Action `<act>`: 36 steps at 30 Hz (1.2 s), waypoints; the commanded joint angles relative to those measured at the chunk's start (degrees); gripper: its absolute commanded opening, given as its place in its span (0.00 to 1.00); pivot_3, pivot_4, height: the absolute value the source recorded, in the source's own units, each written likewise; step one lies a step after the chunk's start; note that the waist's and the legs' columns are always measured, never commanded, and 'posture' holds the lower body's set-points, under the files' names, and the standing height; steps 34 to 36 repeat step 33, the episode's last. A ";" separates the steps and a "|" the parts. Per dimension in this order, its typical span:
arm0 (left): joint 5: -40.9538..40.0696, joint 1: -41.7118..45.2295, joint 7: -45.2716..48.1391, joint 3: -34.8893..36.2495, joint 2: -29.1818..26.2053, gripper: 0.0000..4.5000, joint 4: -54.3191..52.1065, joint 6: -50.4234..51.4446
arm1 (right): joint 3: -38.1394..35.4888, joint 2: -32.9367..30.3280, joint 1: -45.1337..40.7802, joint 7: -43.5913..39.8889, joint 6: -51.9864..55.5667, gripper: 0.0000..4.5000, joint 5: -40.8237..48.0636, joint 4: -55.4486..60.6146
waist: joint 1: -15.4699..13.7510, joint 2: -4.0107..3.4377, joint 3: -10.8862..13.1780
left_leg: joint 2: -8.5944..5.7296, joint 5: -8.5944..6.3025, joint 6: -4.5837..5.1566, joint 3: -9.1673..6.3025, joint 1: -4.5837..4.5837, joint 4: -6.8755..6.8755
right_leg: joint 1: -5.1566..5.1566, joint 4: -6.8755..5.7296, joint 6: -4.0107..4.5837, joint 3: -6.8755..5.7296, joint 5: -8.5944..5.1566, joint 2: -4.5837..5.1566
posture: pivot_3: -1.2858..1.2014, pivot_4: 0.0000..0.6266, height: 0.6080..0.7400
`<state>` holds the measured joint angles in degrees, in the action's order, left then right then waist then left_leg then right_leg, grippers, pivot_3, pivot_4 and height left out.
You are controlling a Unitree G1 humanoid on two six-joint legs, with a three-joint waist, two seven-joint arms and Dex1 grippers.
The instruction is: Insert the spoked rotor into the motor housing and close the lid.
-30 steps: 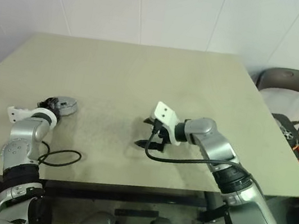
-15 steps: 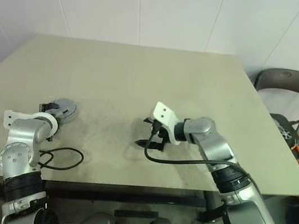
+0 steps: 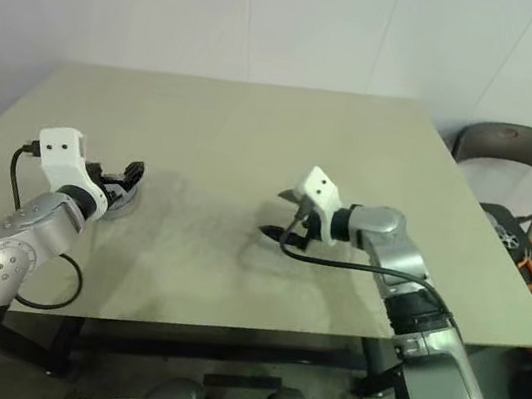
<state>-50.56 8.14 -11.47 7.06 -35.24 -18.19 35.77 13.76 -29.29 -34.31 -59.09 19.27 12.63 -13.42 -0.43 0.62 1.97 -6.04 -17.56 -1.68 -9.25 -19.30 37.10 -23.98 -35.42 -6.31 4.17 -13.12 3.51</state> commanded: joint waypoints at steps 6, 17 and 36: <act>8.09 -7.56 41.80 -0.74 -10.73 1.00 5.17 -9.21 | -3.32 0.06 -0.93 -2.08 -3.37 1.00 0.25 -5.44 | 0.17 -0.19 0.14 | 0.21 0.00 0.00 0.05 -0.13 -0.09 | -0.23 -0.02 0.04 0.01 0.01 -0.14 | 0.52 0.00 1.00; 20.33 -7.09 57.24 0.94 -6.92 1.00 13.89 -27.57 | -5.11 -1.18 1.47 -6.23 -4.64 1.00 1.86 -6.41 | -0.30 -0.25 0.17 | 0.21 -0.03 0.06 -0.01 -0.11 -0.05 | -0.20 0.03 0.00 0.05 0.04 -0.08 | 0.52 0.00 1.00; 22.00 -4.03 56.24 2.98 -0.85 1.00 14.18 -26.27 | -10.43 1.63 -0.54 0.19 -12.50 1.00 0.48 -12.11 | -0.26 -0.24 0.17 | 0.21 -0.03 0.05 -0.12 -0.09 0.00 | -0.22 -0.09 -0.01 0.06 0.06 -0.09 | 0.52 0.00 1.00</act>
